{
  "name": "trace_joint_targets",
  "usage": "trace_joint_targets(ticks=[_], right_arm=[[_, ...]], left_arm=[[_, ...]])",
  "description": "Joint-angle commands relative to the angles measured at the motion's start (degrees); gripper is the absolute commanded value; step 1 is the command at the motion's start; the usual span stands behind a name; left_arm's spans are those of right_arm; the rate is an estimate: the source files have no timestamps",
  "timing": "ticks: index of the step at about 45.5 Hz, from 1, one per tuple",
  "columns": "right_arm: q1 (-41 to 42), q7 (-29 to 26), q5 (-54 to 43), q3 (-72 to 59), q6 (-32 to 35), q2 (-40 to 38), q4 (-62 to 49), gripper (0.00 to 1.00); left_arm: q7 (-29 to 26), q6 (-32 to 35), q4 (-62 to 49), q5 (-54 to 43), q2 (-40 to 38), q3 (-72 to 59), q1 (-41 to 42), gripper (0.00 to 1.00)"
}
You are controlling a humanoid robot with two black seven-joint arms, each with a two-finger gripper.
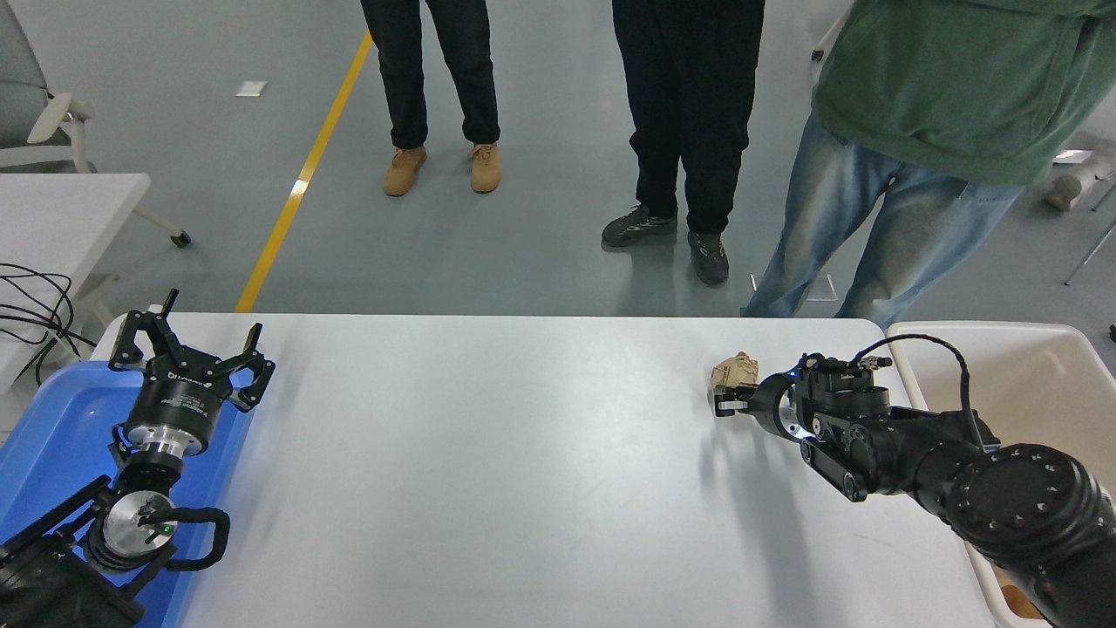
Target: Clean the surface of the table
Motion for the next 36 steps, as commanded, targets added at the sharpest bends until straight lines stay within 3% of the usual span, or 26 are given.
trace_joint_targets(ticks=[1, 8, 21, 36], right_arm=[[4.62, 3.43, 4.0, 0.3, 5.79, -1.66, 0.63, 0.0], [8.92, 5.72, 4.97, 2.31, 8.26, -7.63, 7.04, 0.0], [20.09, 5.55, 5.59, 5.3, 7.73, -25.38, 32.97, 0.0], [19.48, 5.63, 5.59, 15.41, 7.56, -38.39, 43.09, 0.0]], left_arm=[[0.0, 0.0, -0.04, -0.01, 0.0, 0.0, 0.0, 0.99], [0.0, 0.0, 0.05, -0.01, 0.0, 0.0, 0.0, 0.99], [0.0, 0.0, 0.05, -0.01, 0.0, 0.0, 0.0, 0.99], [0.0, 0.0, -0.04, -0.01, 0.0, 0.0, -0.08, 0.99]])
